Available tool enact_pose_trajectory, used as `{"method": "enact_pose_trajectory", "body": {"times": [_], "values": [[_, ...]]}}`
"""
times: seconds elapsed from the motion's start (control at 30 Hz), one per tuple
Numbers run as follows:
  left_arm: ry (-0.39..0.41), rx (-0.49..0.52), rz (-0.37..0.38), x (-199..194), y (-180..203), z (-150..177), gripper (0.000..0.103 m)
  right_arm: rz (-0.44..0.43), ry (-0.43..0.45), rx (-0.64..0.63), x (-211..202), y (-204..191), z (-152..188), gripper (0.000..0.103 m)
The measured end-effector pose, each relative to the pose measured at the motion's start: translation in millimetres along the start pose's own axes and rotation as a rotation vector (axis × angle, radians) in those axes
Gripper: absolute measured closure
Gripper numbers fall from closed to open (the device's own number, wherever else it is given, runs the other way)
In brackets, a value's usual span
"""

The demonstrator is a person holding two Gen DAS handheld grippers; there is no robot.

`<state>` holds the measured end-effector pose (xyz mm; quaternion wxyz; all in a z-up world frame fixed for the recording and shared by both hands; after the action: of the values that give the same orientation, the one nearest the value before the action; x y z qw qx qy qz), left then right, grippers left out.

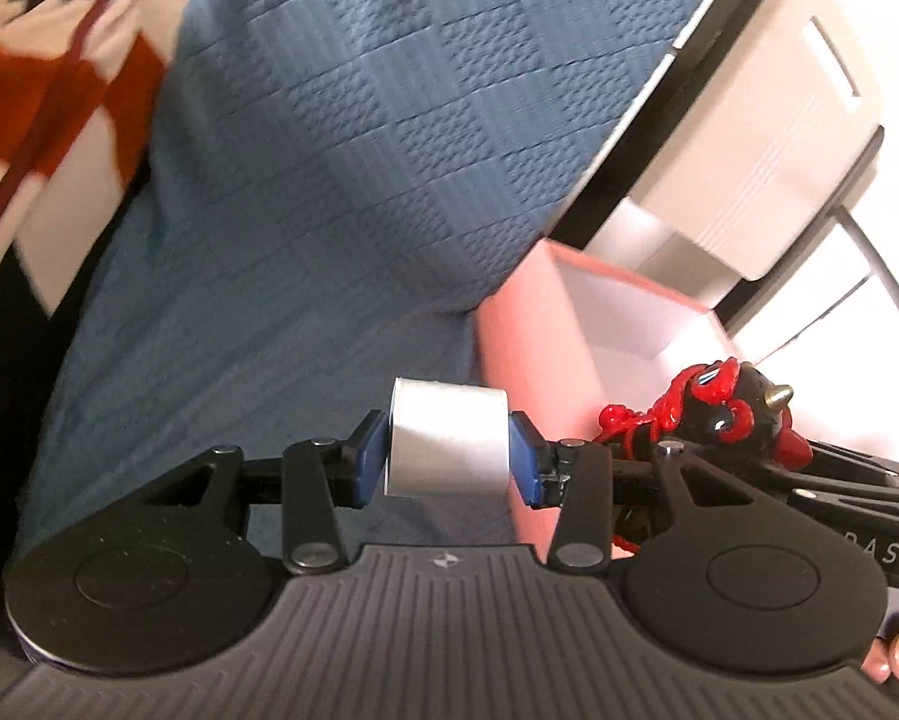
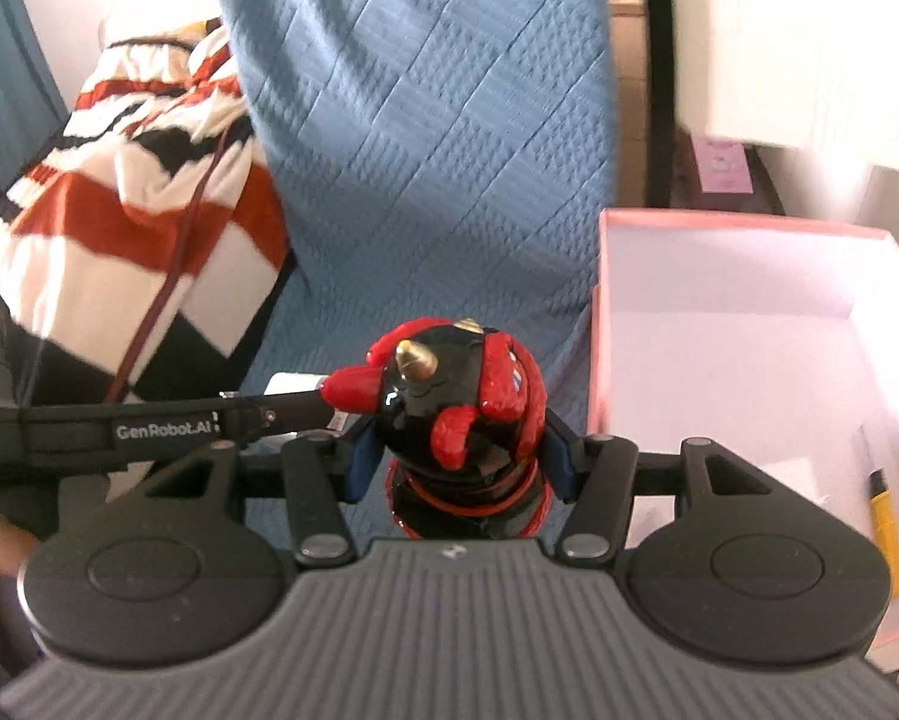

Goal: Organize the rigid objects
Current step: 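Lower the cube and figure into the pink box and open both tools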

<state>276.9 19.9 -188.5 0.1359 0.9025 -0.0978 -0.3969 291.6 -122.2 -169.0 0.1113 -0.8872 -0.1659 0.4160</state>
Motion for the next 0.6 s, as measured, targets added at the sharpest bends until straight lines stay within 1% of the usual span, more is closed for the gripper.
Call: {"method": "enact_pose_trajectory", "body": {"times": [0.17,0.27,0.4,0.47,0.6], "values": [[0.004,0.050,0.053,1.3,34.2,-30.3,0.054,0.018,0.042,-0.008,-19.0,12.9,-31.3,0.046],[0.002,0.077,0.063,2.9,54.6,-47.4,0.054,0.027,0.070,0.002,-31.1,23.5,-50.8,0.046],[0.009,0.085,0.085,6.2,81.0,-70.4,0.054,0.033,0.100,0.003,-44.8,37.0,-72.6,0.046],[0.008,0.087,0.096,10.0,93.3,-77.2,0.054,0.039,0.112,0.001,-50.8,44.8,-82.2,0.046],[-0.005,0.102,0.092,23.6,119.0,-85.3,0.054,0.053,0.123,0.015,-59.6,67.0,-94.7,0.046]]}}
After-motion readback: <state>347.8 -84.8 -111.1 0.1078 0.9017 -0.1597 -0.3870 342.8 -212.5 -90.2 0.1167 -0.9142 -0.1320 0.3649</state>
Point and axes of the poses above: each gripper's, at about its wrist camera, not at the fingertips, and x roughly the way its jaws point, y to its right, z to its underside, the point moved 8 cm from there along x, roughly the way its jaws point, and after that the axes turned 13 degrees about x, right-handed, at the moved point
